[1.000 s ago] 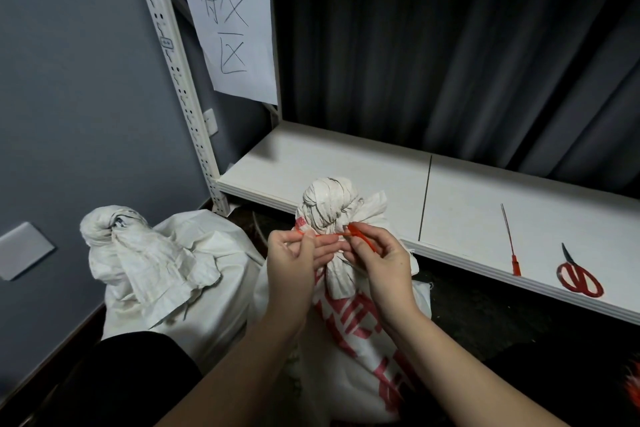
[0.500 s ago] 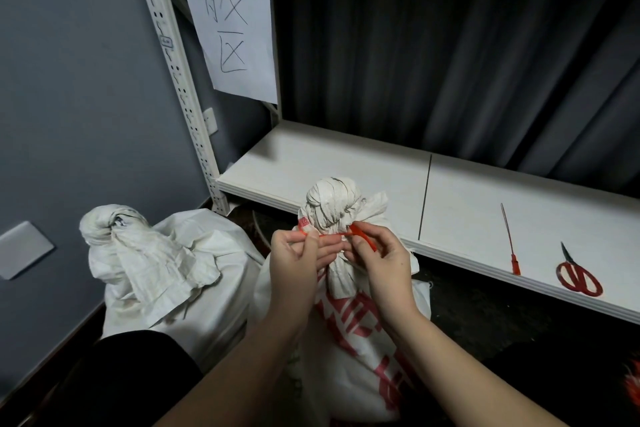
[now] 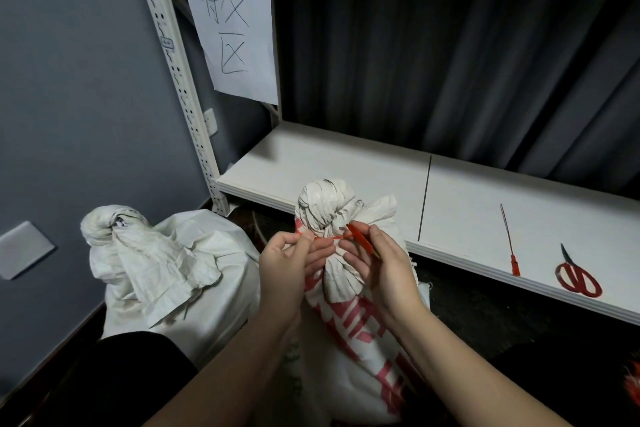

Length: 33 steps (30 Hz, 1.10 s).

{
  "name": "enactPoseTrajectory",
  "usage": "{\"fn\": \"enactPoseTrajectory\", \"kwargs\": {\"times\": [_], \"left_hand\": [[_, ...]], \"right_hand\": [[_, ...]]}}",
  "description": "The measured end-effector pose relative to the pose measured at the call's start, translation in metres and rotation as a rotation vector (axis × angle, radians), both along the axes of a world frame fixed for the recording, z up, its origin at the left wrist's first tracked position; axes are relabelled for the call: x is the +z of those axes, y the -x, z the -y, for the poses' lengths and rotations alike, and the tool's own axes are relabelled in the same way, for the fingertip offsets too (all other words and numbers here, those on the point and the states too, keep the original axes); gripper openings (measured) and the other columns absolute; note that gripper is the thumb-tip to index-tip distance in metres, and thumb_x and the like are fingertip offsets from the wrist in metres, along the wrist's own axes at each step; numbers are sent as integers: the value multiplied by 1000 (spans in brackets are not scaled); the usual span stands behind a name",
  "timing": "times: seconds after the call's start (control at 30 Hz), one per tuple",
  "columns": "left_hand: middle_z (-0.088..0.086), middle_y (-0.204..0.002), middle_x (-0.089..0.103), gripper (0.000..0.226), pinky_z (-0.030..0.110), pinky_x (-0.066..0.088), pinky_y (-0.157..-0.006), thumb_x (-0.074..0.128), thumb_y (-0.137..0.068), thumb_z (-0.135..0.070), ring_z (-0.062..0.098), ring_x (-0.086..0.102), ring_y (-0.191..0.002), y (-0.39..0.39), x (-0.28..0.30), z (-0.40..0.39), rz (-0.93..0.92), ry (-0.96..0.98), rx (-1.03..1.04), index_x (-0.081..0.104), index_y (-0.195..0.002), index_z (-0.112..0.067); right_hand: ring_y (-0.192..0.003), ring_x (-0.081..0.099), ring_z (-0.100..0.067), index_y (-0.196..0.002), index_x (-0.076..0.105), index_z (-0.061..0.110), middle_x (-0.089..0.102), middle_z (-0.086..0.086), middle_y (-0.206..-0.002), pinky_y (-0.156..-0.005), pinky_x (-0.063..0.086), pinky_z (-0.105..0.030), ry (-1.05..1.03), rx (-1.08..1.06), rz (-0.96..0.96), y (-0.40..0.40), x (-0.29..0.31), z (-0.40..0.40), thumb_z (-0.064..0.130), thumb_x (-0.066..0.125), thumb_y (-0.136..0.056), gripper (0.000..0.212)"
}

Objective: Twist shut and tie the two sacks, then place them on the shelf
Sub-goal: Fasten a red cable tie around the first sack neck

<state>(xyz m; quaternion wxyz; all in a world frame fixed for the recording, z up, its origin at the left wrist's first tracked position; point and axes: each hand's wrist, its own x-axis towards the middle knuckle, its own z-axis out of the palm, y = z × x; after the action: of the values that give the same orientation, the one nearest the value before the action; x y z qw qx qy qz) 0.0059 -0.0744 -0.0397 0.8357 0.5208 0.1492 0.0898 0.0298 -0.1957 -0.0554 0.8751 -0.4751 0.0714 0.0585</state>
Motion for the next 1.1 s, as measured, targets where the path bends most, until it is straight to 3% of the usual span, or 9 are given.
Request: {"fn": "enactPoseTrajectory", "kwargs": {"times": [0.17,0.47,0.6,0.7,0.9,1.0,1.1], "left_hand": [[11,-74,75,11,19,58,-58,50,-97,-10,17,73,-68,0,-4,0,-16,10,-24,51,-94,1],[19,-78,72,8,19,56,-56,50,-96,-5,19,72,-66,-2,-7,6,-1,32,66,50,-97,3],[18,-76,72,5,19,55,-56,49,-96,-3,19,72,-65,-2,-7,7,20,17,71,49,-94,1],[12,-74,74,9,18,55,-57,46,-98,-4,17,73,-68,-2,-7,9,36,47,23,46,-89,-2],[8,-61,69,10,17,52,-50,50,-96,-4,11,66,-52,-7,-10,13,30,-50,30,48,-87,-2],[2,-52,64,8,15,47,-47,50,-95,-2,6,59,-45,-6,-16,12,22,-141,29,49,-87,0],[1,-50,61,17,15,47,-47,51,-94,-1,5,55,-43,-9,-16,6,-18,-145,-30,48,-78,-3]], "right_hand": [[-73,69,-11,-91,67,13,71,-3,-84,-62,53,-15,-96,-25,-53,3,-2,-5,14,55,-92,12],[-66,70,-12,-87,63,4,71,-8,-73,-64,57,-17,-165,-47,-67,3,-4,-7,10,55,-92,11],[-63,68,-11,-81,61,5,70,-8,-70,-64,57,-18,-99,-49,-28,-2,-4,-4,8,55,-91,12],[-53,59,-6,-80,59,6,64,-2,-60,-56,50,-16,39,-36,37,2,-7,-8,9,59,-88,9],[-58,65,-7,-80,56,5,67,-4,-65,-57,54,-15,-70,-45,-25,3,-9,-14,4,54,-92,12],[-51,62,-5,-83,56,4,65,-3,-59,-52,51,-14,20,-41,5,4,-11,-14,2,54,-92,10],[-58,62,-10,-81,56,6,65,-2,-61,-58,52,-17,198,-12,85,-1,-14,-9,4,56,-92,12]]}}
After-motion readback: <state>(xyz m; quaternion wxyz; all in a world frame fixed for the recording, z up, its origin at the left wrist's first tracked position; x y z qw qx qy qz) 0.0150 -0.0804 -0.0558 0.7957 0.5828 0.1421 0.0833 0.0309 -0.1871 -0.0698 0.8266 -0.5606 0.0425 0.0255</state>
